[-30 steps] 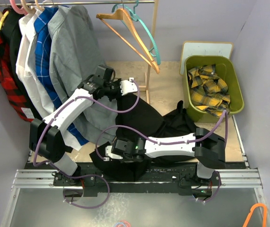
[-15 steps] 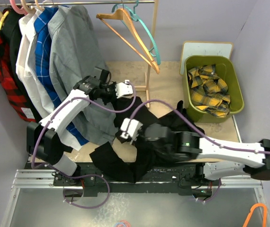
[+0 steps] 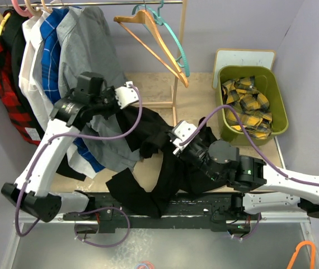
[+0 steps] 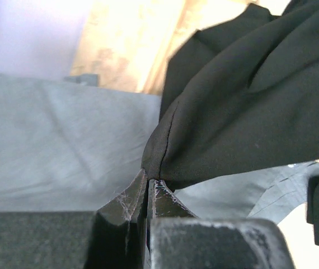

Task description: Place the shirt on the hanger

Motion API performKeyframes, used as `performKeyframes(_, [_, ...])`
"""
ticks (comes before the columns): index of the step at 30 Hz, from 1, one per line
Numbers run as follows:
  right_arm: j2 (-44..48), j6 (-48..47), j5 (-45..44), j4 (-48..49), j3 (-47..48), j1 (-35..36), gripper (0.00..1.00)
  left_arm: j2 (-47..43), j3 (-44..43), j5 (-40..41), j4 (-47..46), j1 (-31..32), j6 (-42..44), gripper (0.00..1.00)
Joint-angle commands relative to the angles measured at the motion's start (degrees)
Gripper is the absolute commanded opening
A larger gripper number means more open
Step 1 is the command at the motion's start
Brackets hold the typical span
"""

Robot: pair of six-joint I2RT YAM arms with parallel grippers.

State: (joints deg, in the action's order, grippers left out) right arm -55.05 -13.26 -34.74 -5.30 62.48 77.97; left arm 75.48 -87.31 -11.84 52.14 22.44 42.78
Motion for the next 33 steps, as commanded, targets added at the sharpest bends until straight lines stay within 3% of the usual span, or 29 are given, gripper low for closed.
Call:
performKeyframes(1, [2.1, -3.9, -2.7, 10.6, 5.1, -0.6, 0.00, -4.4, -7.7, 8.5, 4.4, -0.5, -2.8, 0.00])
performKeyframes(8, [0.3, -5.3, 2.0, 14.5, 10.7, -1.5, 0.00, -7.0, -18.5, 14.2, 9.4, -1.0, -2.0, 0.00])
performKeyframes(15, [-4.6, -6.0, 8.1, 19.1, 21.4, -1.5, 0.00, -6.3, -33.5, 18.1, 7.5, -4.1, -2.3, 0.00])
performKeyframes(21, [-8.8, -3.9, 9.3, 18.3, 28.7, -1.5, 0.00, -4.2, -42.1, 15.4, 8.9, -4.7, -3.5, 0.00])
performKeyframes(24, [-5.6, 0.8, 6.0, 19.1, 22.0, -2.4, 0.00, -4.3, -36.6, 10.2, 9.1, -4.6, -5.4, 0.00])
performKeyframes(28, [3.8, 14.7, 0.1, 15.9, 3.5, -4.2, 0.00, -5.8, -17.0, 1.2, 4.1, -4.6, -8.3, 0.00])
performKeyframes(30, [9.3, 26.2, -2.7, 10.7, -7.8, -4.2, 0.00, -5.3, -8.1, -2.5, 2.0, -4.7, -9.3, 0.00])
performKeyframes(33, [16.3, 48.1, -8.9, -1.1, -17.4, -4.2, 0.00, -2.7, 3.6, -6.1, -1.1, -4.6, -10.4, 0.00])
